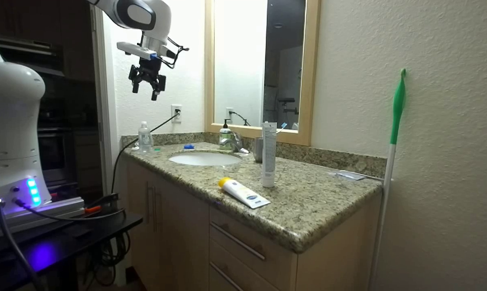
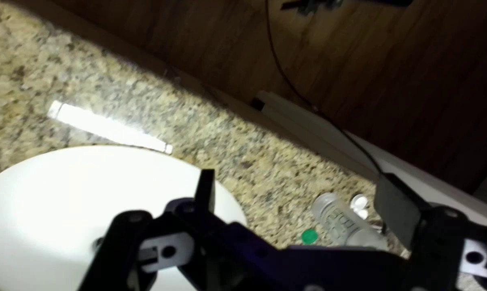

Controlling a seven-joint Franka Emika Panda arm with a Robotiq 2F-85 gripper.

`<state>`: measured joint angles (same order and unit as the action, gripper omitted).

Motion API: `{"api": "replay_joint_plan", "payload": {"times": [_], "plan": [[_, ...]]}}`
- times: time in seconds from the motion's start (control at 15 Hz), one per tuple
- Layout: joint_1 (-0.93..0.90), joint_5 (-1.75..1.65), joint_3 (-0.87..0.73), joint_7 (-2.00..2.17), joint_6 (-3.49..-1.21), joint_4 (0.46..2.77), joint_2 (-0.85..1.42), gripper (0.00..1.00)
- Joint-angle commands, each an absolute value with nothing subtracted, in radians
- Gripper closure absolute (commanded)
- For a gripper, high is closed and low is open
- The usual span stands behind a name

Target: Move the silver toothbrush holder from right to left.

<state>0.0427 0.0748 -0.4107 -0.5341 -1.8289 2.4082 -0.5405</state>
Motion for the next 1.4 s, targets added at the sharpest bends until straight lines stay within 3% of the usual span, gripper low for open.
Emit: {"api": "replay_joint_plan", "payload": {"times": [0.0, 0.33, 0.4, 0.6, 0.8, 1.07, 1.13, 1.2, 1.33], "plan": [[0.081, 0.100, -0.433, -0.541, -2.109, 2.349, -0.351, 0.00], [0.115, 0.221, -0.471, -0.494, -2.471, 2.220, -0.098, 0.00], [0.130, 0.190, -0.444, -0.527, -2.418, 2.301, -0.200, 0.00], [0.147, 0.194, -0.426, -0.524, -2.432, 2.280, -0.156, 0.00], [0.173, 0.170, -0.395, -0.310, -2.559, 2.151, 0.036, 0.00], [0.239, 0.181, -0.378, -0.112, -2.550, 1.920, 0.248, 0.00], [0.247, 0.151, -0.376, -0.030, -2.530, 1.871, 0.281, 0.00], [0.251, 0.144, -0.353, -0.109, -2.566, 1.998, 0.175, 0.00], [0.266, 0.136, -0.350, -0.043, -2.563, 1.912, 0.257, 0.00]]}}
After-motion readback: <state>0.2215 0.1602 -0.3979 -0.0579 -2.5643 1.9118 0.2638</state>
